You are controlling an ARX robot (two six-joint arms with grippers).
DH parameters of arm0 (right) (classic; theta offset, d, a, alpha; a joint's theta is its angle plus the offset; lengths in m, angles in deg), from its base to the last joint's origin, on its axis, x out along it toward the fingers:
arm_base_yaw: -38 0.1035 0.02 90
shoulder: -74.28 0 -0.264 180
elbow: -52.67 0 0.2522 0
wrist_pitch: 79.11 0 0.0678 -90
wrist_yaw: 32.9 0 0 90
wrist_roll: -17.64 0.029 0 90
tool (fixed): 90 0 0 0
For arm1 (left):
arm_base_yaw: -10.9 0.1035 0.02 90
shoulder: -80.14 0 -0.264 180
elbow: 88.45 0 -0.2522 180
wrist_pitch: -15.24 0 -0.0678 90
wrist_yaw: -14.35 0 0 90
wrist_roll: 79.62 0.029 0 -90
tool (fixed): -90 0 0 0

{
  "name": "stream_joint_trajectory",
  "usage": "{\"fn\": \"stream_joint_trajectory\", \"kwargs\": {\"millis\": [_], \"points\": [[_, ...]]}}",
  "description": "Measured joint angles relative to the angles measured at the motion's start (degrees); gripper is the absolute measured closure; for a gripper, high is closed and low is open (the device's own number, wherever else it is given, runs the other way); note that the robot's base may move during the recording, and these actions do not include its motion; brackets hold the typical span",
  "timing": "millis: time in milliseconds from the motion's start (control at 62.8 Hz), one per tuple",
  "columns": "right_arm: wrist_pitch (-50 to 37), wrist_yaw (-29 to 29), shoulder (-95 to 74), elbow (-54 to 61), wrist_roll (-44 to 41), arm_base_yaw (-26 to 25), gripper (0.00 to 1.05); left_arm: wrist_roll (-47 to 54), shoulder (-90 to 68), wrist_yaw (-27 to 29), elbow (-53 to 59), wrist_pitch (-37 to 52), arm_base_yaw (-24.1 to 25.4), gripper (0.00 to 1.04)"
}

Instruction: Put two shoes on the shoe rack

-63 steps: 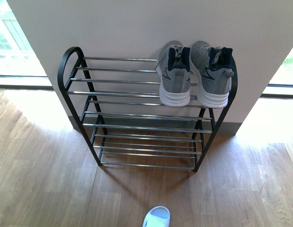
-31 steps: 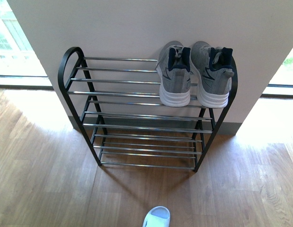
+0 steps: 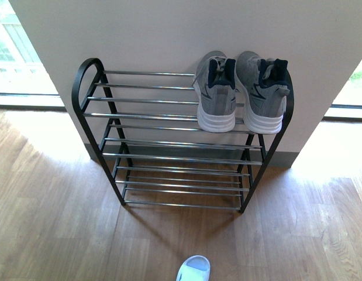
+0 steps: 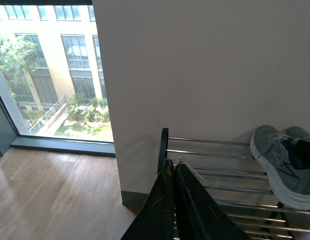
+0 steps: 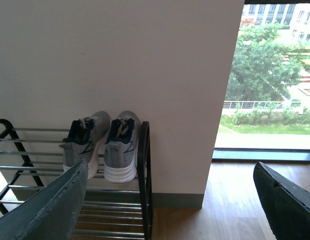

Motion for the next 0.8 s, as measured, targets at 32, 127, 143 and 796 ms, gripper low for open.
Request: {"fn": "stream_joint_trajectory", "kwargs": {"millis": [32,127,143,796], "points": [[0.0,0.0,0.0,0.0,0.0,0.0,0.09,0.0,0.8,-0.4,0.6,-0.1,0.5,1.04],[0.0,0.0,0.0,0.0,0.0,0.0,0.09,0.0,3.2,-1.8,2.2,-1.0,1.9,1.04],[0.0,0.0,0.0,0.0,0.0,0.0,0.09,0.0,3.4,-1.9,2.3,-1.1,2.0,1.03],[0.0,0.0,0.0,0.0,0.0,0.0,0.09,0.1,17.6,-9.0,8.6,-8.2,9.3,1.04]]}}
